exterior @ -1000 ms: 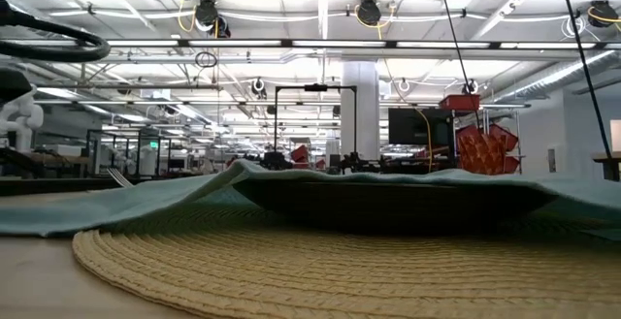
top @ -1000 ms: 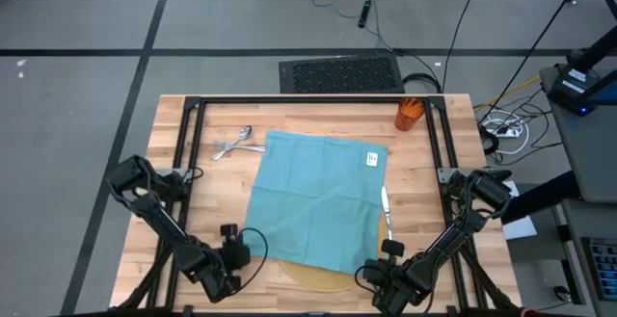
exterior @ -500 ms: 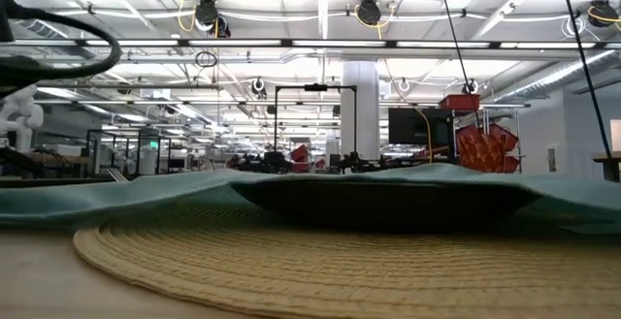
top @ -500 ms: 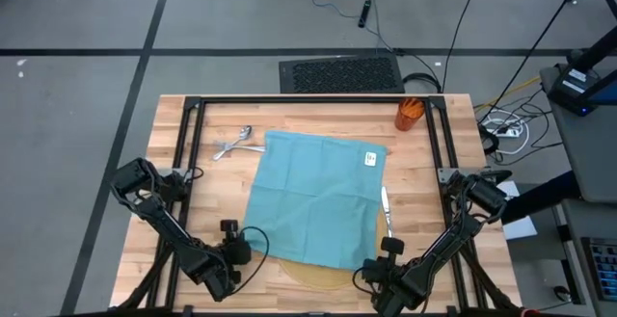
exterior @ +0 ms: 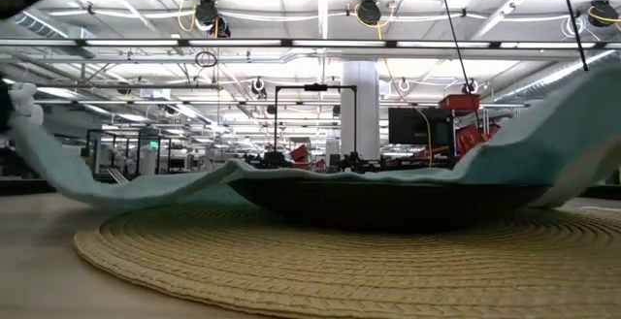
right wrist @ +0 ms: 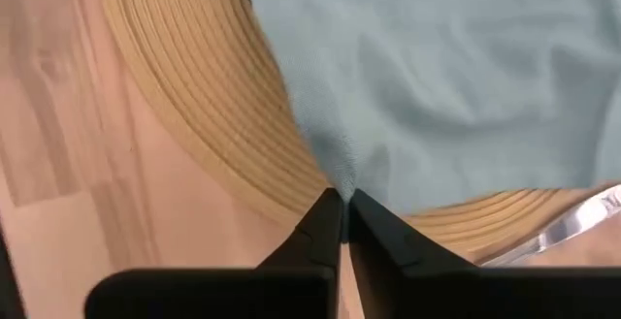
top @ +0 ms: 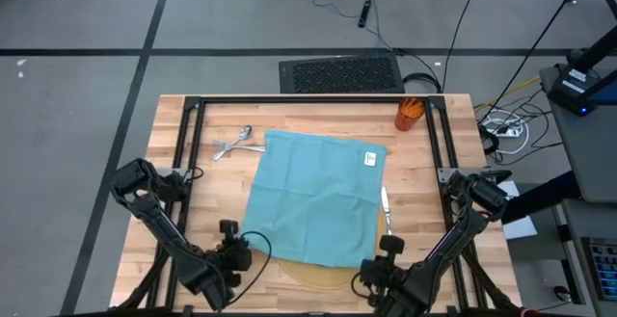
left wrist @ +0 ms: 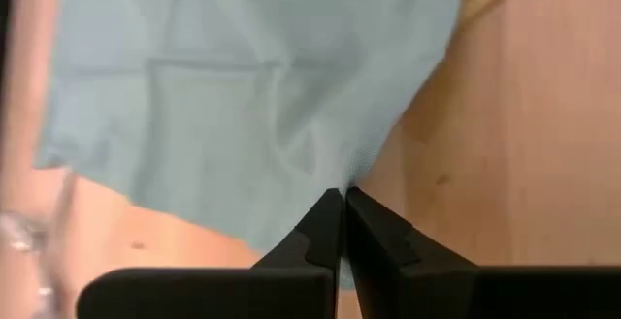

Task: Set table place
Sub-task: Fold the blue napkin

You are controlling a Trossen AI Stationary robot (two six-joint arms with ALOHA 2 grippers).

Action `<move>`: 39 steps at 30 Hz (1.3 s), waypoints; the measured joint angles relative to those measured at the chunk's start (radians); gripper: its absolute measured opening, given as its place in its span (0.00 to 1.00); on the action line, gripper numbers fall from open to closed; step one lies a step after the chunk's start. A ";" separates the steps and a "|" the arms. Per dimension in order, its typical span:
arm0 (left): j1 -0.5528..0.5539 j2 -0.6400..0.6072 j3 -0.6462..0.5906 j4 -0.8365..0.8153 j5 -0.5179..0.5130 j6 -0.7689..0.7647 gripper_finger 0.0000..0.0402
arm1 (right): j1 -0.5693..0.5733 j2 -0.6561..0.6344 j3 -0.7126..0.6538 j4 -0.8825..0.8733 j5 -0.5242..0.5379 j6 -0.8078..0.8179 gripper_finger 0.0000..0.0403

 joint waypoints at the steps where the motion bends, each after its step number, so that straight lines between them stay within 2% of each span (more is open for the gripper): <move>1: 0.000 0.000 0.016 -0.032 -0.014 0.000 0.00 | 0.000 -0.001 0.014 -0.014 0.012 -0.005 0.00; 13: 0.027 -0.015 0.132 -0.350 -0.177 -0.023 0.00 | -0.018 -0.007 0.162 -0.375 0.081 0.039 0.00; 19: 0.084 -0.077 0.132 -0.472 -0.298 -0.112 0.00 | -0.054 -0.047 0.162 -0.433 0.121 0.042 0.00; 23: 0.126 -0.140 0.132 -0.474 -0.376 -0.097 0.00 | -0.080 -0.087 0.162 -0.435 0.166 0.008 0.00; 30: 0.259 -0.175 0.132 -0.465 -0.386 0.057 0.00 | -0.170 -0.138 0.147 -0.435 0.180 -0.086 0.00; 39: 0.424 -0.175 0.081 -0.333 -0.384 0.241 0.00 | -0.287 -0.266 -0.038 -0.434 0.146 -0.069 0.00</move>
